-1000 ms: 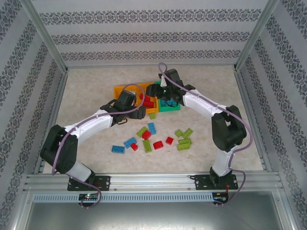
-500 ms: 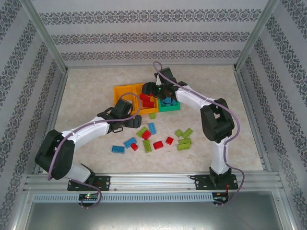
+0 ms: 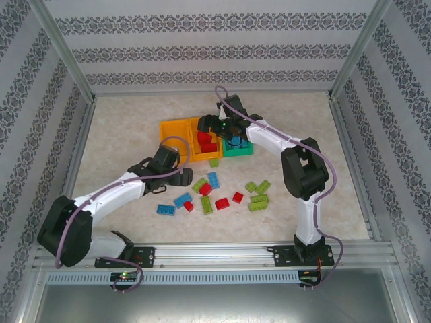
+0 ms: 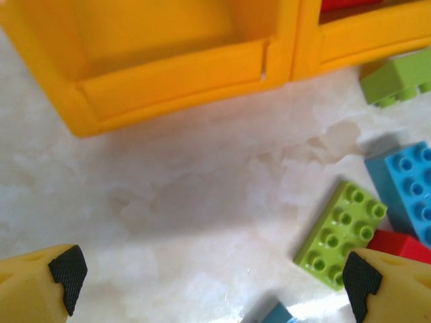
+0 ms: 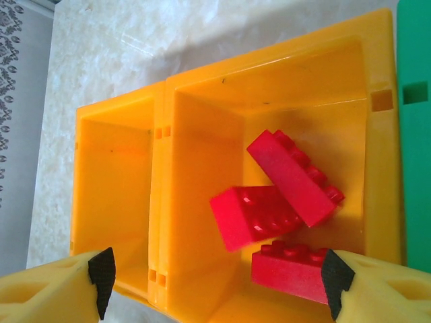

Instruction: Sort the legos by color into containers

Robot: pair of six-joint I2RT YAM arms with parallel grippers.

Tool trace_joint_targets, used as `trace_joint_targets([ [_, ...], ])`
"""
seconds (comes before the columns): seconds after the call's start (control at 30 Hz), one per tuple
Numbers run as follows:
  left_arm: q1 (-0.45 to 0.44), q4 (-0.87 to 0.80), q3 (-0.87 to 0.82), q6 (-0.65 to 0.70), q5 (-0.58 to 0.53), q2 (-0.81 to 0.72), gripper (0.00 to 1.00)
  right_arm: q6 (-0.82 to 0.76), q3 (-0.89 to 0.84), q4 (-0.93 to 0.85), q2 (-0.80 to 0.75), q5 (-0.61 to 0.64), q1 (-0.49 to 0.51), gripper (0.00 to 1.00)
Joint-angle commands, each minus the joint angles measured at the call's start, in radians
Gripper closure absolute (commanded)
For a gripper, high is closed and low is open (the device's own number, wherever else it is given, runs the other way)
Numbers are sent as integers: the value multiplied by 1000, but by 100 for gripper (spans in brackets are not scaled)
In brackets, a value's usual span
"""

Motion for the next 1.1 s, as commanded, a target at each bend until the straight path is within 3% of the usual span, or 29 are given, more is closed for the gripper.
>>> trace_joint_targets([
  [0.0, 6, -72, -42, -47, -9, -52, 0, -10, -2, 15, -21, -17, 9, 17],
  [0.5, -56, -161, -195, -145, 15, -204, 0, -56, -106, -1, -135, 24, -19, 16],
  [0.87, -87, -103, -145, -77, 92, -127, 2, -83, -191, -9, -180, 36, -29, 15],
  [1.07, -116, -94, -156, -68, 95, -157, 3, -94, -232, -17, -206, 45, -42, 15],
])
